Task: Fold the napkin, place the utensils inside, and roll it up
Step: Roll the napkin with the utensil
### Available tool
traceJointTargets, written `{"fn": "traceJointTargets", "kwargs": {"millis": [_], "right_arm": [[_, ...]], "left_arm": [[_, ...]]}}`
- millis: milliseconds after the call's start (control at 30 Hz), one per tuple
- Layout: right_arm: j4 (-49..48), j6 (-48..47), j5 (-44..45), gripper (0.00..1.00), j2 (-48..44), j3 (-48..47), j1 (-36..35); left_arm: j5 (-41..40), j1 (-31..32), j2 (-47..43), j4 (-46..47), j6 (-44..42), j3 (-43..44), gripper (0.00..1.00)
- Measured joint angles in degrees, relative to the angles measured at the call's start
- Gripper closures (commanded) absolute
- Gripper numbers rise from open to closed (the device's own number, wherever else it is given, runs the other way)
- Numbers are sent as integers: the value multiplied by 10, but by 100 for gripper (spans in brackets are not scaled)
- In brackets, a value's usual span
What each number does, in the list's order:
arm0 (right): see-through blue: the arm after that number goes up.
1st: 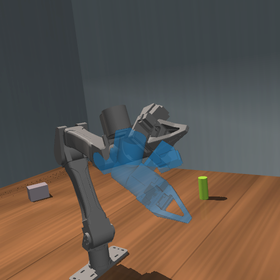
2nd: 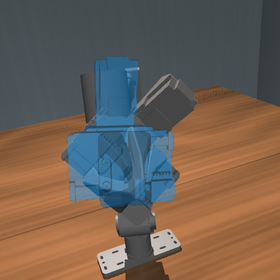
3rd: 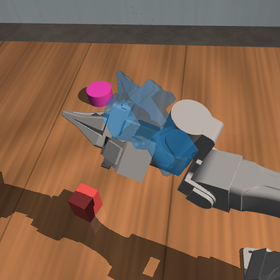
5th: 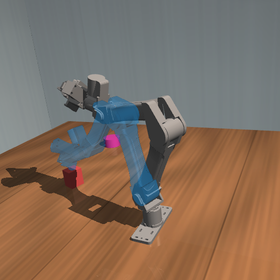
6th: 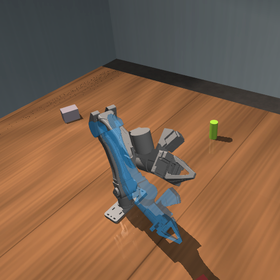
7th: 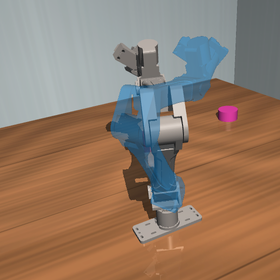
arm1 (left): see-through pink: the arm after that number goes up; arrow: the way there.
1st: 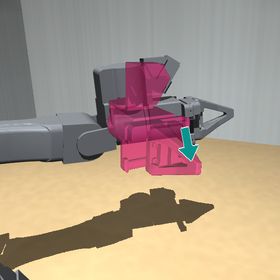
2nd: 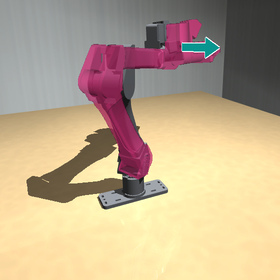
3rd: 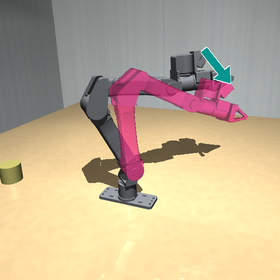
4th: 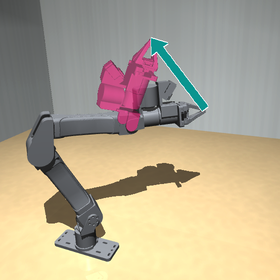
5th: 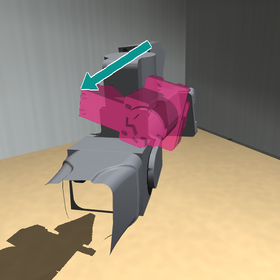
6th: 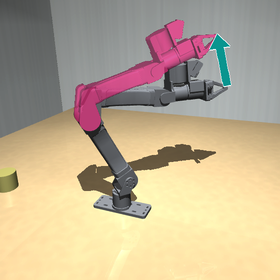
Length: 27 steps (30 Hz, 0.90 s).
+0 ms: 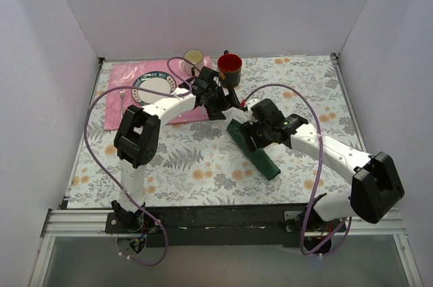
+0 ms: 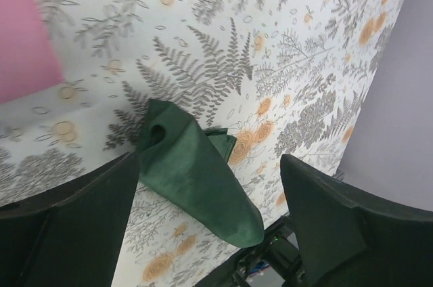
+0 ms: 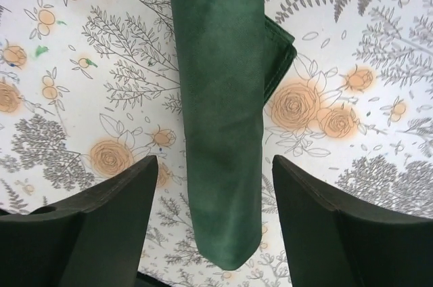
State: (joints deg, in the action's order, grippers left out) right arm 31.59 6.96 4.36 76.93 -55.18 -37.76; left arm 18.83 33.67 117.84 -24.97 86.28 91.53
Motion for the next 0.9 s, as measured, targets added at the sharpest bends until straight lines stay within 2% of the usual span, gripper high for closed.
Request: {"fn": "traceJointTargets", "kwargs": {"millis": [133, 267, 400, 733, 900], "right_arm": [[-17, -35, 45, 22, 52, -19, -43], [-17, -52, 94, 29, 122, -32, -71], [-18, -58, 126, 32, 158, -40, -95], [-38, -59, 166, 32, 191, -40, -106], [-57, -59, 178, 39, 208, -36, -106]], "left_arm": [[-12, -31, -23, -31, 18, -2, 15], [-21, -57, -68, -43, 31, -31, 15], [-20, -62, -90, -47, 36, -53, 15], [-10, -62, -92, -45, 37, -87, 15], [-2, -62, -94, -34, 37, -106, 15]]}}
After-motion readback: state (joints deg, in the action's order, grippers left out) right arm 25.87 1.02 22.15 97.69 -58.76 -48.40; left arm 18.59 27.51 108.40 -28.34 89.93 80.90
